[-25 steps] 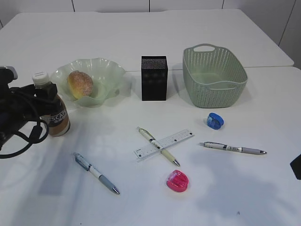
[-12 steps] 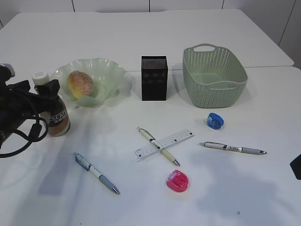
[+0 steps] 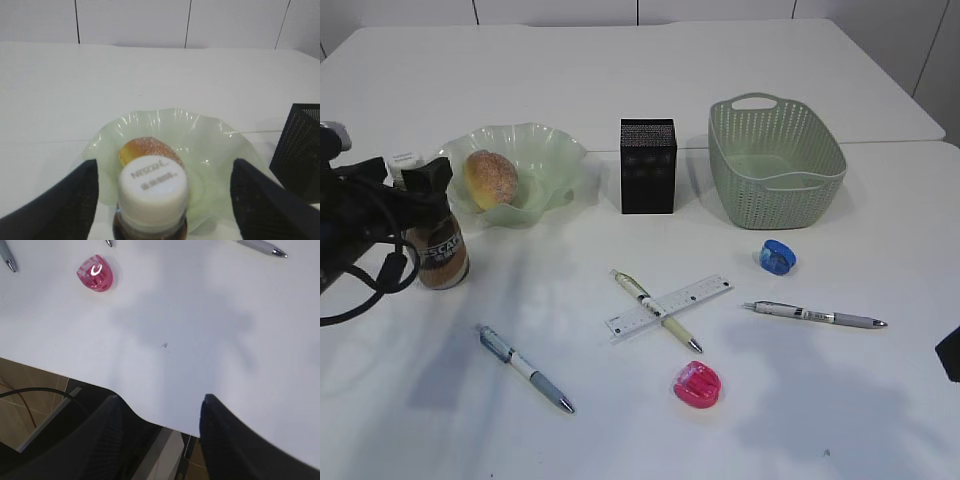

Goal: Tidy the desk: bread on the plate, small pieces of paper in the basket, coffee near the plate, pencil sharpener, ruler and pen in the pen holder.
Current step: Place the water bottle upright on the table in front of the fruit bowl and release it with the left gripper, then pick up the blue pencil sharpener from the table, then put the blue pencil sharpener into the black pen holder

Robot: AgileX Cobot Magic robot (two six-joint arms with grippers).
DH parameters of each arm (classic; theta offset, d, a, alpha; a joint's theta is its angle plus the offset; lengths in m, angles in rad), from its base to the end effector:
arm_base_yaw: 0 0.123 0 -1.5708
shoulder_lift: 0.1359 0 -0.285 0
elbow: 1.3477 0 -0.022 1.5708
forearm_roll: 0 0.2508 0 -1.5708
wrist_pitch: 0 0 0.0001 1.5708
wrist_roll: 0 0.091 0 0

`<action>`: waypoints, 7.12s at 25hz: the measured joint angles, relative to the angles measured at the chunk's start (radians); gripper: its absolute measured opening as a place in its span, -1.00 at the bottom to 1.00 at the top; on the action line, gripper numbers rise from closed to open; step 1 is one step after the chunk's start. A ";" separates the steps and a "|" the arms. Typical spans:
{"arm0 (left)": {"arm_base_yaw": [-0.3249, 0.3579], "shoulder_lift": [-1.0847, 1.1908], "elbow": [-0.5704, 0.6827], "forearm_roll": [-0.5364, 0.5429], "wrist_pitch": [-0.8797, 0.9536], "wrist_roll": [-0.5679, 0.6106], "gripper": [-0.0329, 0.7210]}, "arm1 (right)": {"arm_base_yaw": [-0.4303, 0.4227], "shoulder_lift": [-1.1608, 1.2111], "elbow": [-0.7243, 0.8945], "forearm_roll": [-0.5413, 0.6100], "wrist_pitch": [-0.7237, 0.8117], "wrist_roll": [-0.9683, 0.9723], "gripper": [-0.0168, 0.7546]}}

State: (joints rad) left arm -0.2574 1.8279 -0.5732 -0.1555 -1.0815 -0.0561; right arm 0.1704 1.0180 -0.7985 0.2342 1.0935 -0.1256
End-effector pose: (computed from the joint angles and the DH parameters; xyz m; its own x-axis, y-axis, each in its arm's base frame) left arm 0.3103 -0.0688 0.1559 -0.1028 -0.1054 -0.9891 0.1082 0.9873 -0.1164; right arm 0.1615 0.0468 0.2888 -0.9196 -0.1746 -0.3520 -0.2520 0.9494 0.1874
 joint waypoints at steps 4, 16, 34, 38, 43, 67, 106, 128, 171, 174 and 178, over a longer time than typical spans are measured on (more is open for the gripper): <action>0.000 -0.055 -0.015 0.000 0.038 0.000 0.64 | 0.000 0.000 0.000 0.004 0.000 -0.002 0.10; 0.000 -0.216 -0.162 0.005 0.402 0.071 0.65 | 0.000 0.000 0.000 0.011 0.000 -0.008 0.10; 0.000 -0.590 -0.269 0.087 1.260 0.075 0.65 | 0.000 0.000 0.000 0.011 -0.010 -0.014 0.10; 0.000 -0.677 -0.269 0.058 1.496 0.075 0.63 | 0.000 0.000 0.000 0.011 -0.019 -0.026 0.10; 0.000 -0.756 -0.269 -0.021 1.779 0.075 0.58 | 0.000 0.000 0.000 0.011 -0.046 -0.037 0.10; -0.084 -0.904 -0.269 -0.102 2.205 0.075 0.34 | 0.000 0.219 -0.130 -0.109 -0.201 -0.145 0.10; -0.084 -0.904 -0.269 -0.098 2.215 0.075 0.34 | 0.000 1.046 -0.693 -0.143 -0.229 -0.461 0.24; -0.084 -0.904 -0.269 -0.098 2.215 0.075 0.34 | 0.000 1.126 -0.732 -0.135 -0.293 -0.496 0.24; -0.084 -0.904 -0.269 -0.075 2.222 0.075 0.30 | 0.000 1.162 -1.251 0.308 -0.083 -0.492 -0.50; -0.084 -0.904 -0.269 -0.075 2.222 0.075 0.30 | 0.000 1.162 -1.267 0.399 -0.221 -0.492 -0.50; -0.084 -0.904 -0.269 -0.075 2.222 0.075 0.30 | 0.000 1.191 -1.267 0.456 -0.312 -0.498 -0.50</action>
State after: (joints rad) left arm -0.3418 0.9235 -0.8420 -0.2307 1.1402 0.0192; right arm 0.1704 2.2085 -2.0654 0.6900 0.7814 -0.6238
